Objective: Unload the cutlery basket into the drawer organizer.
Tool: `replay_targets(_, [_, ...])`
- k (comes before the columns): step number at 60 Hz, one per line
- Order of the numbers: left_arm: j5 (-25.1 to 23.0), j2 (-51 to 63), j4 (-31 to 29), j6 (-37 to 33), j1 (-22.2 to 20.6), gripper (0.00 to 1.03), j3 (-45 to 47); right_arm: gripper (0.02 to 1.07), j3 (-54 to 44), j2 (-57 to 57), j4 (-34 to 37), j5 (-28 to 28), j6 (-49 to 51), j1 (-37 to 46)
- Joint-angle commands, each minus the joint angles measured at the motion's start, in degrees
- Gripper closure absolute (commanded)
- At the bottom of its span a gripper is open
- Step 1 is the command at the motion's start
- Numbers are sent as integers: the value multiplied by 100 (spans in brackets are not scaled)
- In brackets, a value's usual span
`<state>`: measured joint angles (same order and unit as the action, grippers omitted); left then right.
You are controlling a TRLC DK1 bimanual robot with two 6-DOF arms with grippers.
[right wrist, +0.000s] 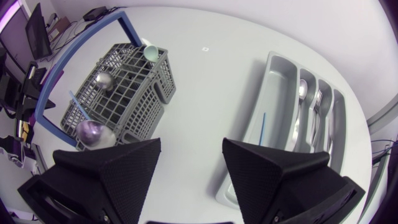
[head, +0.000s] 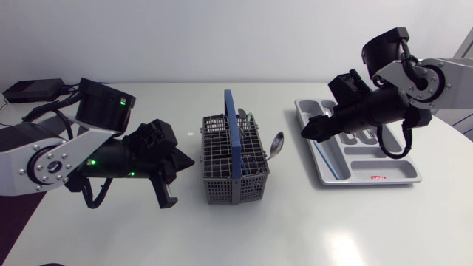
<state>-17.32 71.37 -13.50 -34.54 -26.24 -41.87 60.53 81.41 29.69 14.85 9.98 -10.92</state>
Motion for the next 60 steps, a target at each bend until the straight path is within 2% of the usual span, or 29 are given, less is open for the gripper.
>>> replay_targets(1, [-8,52,-57,-44,-83,86,109,34,-121,-213,54,9,-233,-165])
replay_targets(14, [1,-62,-144,-52,-83,86,117,34,73,-406,476,-79,-409,-780])
replay_targets(36, [1,-220,-197,-52,-74,86,161,34,398,42,239,-343,-602,-1220])
replay_targets(45, [1,-335,-276,-52,-57,86,144,34,679,156,327,-483,-646,-1466])
replay_targets(60, [10,-449,-329,-52,-39,85,161,34,793,86,564,-413,-637,-1536])
